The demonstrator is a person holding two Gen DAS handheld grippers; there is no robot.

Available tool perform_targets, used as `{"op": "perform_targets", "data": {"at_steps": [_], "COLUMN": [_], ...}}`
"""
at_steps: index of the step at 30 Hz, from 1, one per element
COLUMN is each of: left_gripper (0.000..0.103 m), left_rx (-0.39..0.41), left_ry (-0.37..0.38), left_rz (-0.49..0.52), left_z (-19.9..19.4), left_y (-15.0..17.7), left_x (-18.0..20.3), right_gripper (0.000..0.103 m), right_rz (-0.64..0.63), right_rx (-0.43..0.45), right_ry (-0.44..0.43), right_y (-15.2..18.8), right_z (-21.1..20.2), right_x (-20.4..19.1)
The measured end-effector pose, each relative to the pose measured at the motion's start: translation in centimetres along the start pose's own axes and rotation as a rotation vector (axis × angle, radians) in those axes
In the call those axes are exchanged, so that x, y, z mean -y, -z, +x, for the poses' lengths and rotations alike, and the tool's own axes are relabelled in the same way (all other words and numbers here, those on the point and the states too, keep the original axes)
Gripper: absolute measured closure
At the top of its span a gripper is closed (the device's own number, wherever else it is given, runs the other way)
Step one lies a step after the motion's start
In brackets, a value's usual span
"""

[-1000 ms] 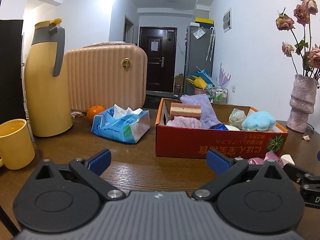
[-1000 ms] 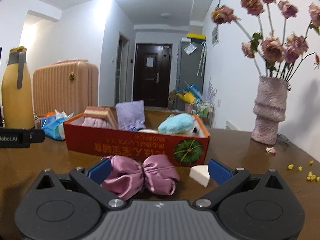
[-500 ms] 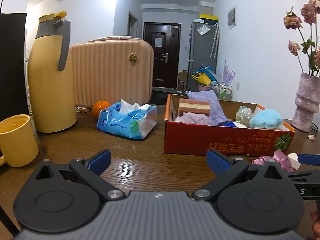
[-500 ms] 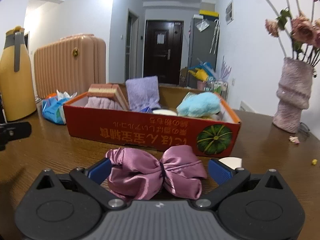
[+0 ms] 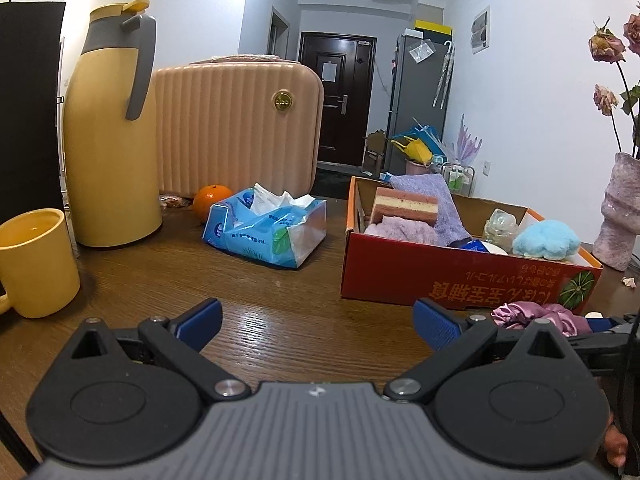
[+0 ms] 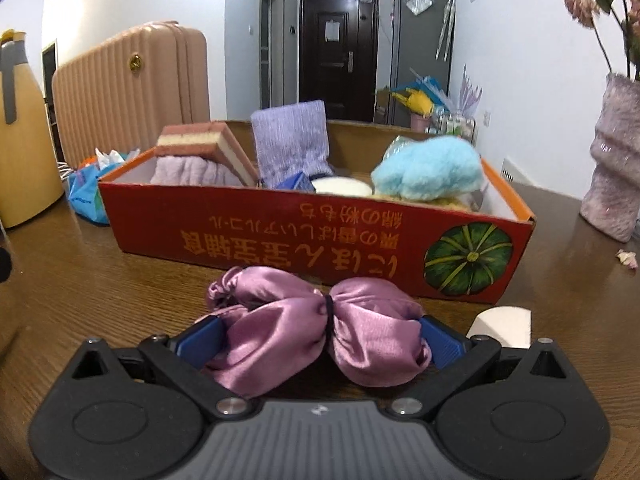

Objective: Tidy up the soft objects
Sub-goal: 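Lift the pink bow with the right gripper while the left gripper moves toward the white sponge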

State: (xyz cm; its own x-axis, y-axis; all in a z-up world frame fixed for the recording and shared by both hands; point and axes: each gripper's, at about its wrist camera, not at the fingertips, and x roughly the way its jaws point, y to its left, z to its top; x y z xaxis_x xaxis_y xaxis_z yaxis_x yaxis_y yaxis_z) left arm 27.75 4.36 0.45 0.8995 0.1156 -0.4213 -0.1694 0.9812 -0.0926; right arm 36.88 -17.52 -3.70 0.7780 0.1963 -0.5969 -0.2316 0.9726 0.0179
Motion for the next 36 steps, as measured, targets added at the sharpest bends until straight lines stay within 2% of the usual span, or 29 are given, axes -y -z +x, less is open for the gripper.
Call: {"op": "perform_targets", "data": {"at_steps": [4,6,10,12,14,15,20,36], "left_gripper": [0.0,0.0,0.0,0.0,0.0,0.0,0.0,0.0], "left_rx": [-0.004,-0.006,-0.007,-0.007,-0.007,-0.007,-0.01,-0.031], "left_ry": [-0.001,-0.003,-0.003,-0.004,-0.003,-0.003,-0.004,-0.014], "left_rz": [0.002,0.004,0.004,0.004,0.004,0.004,0.004,0.004], "left_z": [0.1,0.2,0.2,0.2,0.2,0.2,0.2,1.3], "left_y": [0.1,0.2,0.2,0.2,0.2,0.2,0.3,0.4], "left_x": [0.1,0.1,0.1,0.1,0.1,0.1,0.1,1.4], "right_gripper": [0.003,0.018,0.037,0.053,0.063,0.065,0.069,0.069], "right_rz": [0.005,0.002,0.001,-0.007,-0.01,-0.005,0.015,0.058], "right_rx": [-0.006,0.001,0.01,0.022,0.033,0.038,0.089,0.269], "right_ry": [-0.006,0.001,0.011,0.017,0.02,0.019,0.027,0.067], "right_y": [-0.1,-0.1,0.0,0.1,0.2,0.2,0.3,0.5], "right_z": [0.3,0.2,-0.1,-0.4,-0.8,-0.9,-2.2,-6.7], "right_x": [0.1,0.2,0.3,0.2,0.2,0.3,0.8,4.2]}}
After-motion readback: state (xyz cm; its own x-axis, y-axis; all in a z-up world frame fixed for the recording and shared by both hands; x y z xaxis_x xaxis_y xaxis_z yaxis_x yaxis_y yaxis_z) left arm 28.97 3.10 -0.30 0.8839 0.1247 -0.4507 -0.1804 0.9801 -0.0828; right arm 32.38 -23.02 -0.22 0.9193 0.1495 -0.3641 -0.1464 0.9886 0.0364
